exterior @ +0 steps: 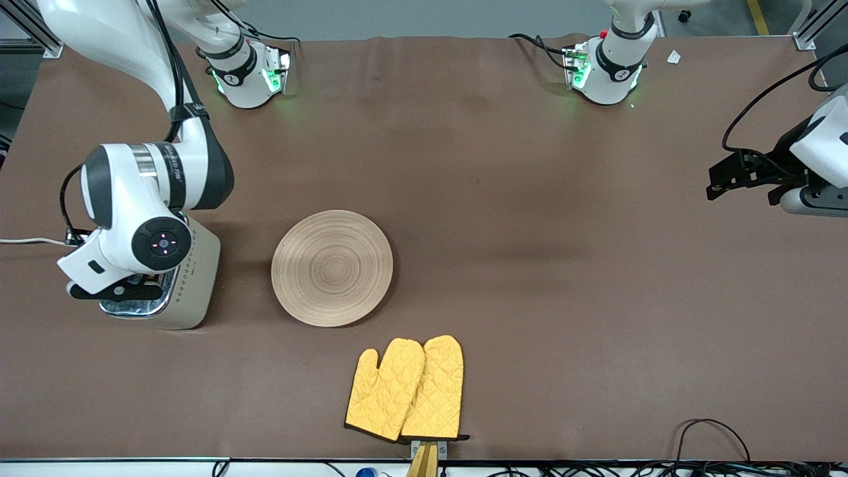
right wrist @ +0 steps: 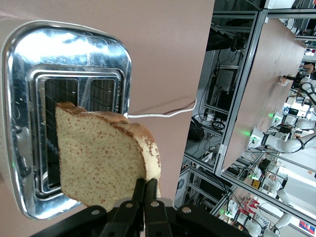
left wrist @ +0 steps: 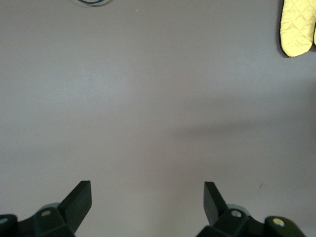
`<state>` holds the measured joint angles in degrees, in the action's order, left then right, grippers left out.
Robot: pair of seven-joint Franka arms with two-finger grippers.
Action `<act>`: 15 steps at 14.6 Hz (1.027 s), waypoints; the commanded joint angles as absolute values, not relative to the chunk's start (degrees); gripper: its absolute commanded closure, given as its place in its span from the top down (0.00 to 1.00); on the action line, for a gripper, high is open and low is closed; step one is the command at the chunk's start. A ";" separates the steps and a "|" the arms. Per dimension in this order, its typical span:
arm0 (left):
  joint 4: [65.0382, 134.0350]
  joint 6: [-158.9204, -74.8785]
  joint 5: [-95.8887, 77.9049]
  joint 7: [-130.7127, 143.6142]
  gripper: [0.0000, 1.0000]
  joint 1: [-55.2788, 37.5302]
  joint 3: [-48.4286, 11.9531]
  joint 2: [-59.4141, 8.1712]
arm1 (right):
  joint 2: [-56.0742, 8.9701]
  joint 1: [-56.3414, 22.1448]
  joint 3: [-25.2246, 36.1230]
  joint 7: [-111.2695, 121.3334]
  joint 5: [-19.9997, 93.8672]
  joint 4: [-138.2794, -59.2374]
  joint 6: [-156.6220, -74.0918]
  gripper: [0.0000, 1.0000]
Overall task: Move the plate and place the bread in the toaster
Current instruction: 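Lower the bread slice into the toaster slot with the right gripper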
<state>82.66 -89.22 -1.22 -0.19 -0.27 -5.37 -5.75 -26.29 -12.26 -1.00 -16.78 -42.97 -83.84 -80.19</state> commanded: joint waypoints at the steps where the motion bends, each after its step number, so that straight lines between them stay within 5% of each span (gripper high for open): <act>1: 82.53 -89.56 -1.05 0.44 1.00 -0.26 -5.45 -5.36 | -26.63 -12.57 -1.32 -18.63 -43.33 -84.29 -81.03 0.01; 15: 82.53 -89.56 -1.05 0.53 1.00 -0.44 -5.45 -5.36 | -28.65 -12.57 -1.23 -20.39 -44.47 -83.15 -84.90 0.00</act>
